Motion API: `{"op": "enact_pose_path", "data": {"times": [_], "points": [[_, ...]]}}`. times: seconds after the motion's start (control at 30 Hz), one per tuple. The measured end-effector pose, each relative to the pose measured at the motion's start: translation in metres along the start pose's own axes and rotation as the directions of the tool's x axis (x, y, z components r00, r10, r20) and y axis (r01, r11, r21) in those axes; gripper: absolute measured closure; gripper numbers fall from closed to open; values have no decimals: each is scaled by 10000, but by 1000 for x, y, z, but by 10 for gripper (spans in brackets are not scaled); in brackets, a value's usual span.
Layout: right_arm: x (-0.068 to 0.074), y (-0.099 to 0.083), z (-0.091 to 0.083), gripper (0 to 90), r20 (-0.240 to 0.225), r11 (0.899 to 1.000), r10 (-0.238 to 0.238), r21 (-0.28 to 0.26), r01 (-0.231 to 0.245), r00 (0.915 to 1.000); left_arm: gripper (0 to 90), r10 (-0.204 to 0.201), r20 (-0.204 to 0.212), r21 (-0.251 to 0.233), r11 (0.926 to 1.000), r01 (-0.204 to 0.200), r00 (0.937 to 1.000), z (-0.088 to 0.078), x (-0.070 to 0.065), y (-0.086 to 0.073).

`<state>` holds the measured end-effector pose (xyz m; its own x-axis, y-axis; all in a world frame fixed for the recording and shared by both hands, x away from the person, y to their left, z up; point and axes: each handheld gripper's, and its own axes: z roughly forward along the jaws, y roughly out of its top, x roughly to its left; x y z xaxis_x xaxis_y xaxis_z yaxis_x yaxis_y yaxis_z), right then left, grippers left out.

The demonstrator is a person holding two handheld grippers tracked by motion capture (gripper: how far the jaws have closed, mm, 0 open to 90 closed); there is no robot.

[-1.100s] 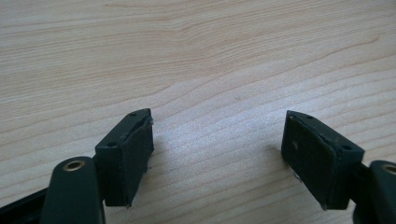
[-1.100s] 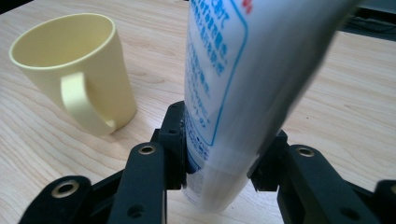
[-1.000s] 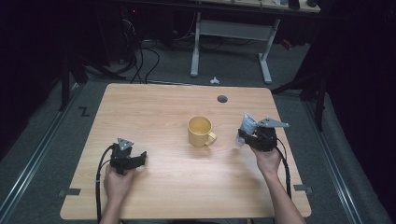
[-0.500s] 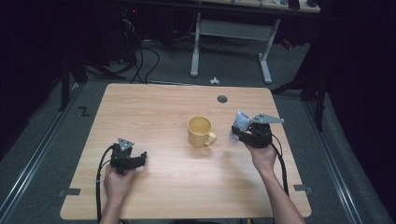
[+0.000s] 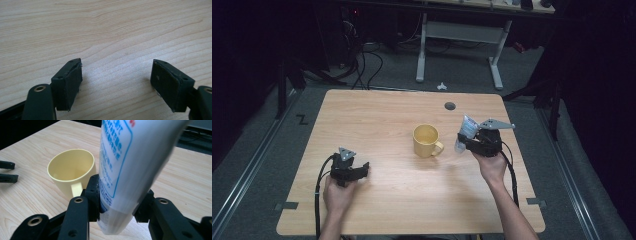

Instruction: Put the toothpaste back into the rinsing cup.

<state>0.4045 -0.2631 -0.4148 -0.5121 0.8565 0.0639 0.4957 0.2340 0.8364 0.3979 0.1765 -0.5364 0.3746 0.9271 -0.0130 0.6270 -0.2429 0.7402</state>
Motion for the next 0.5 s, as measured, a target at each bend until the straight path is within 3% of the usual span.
{"op": "enact_pose_path", "data": {"times": [0.1,0.2,0.5], "points": [[3,4,-3,638,-53,9998,-112,-173,111,9999,258,11,21,9,10000,-11,10000,0,0,0],[3,8,-6,638,-239,9993,101,-351,-109,9997,258,45,16,2,10000,-45,10000,1,0,1],[10,21,-9,637,-344,9991,-254,-341,242,9991,259,181,154,11,9998,-181,9997,2,-1,2]]}}
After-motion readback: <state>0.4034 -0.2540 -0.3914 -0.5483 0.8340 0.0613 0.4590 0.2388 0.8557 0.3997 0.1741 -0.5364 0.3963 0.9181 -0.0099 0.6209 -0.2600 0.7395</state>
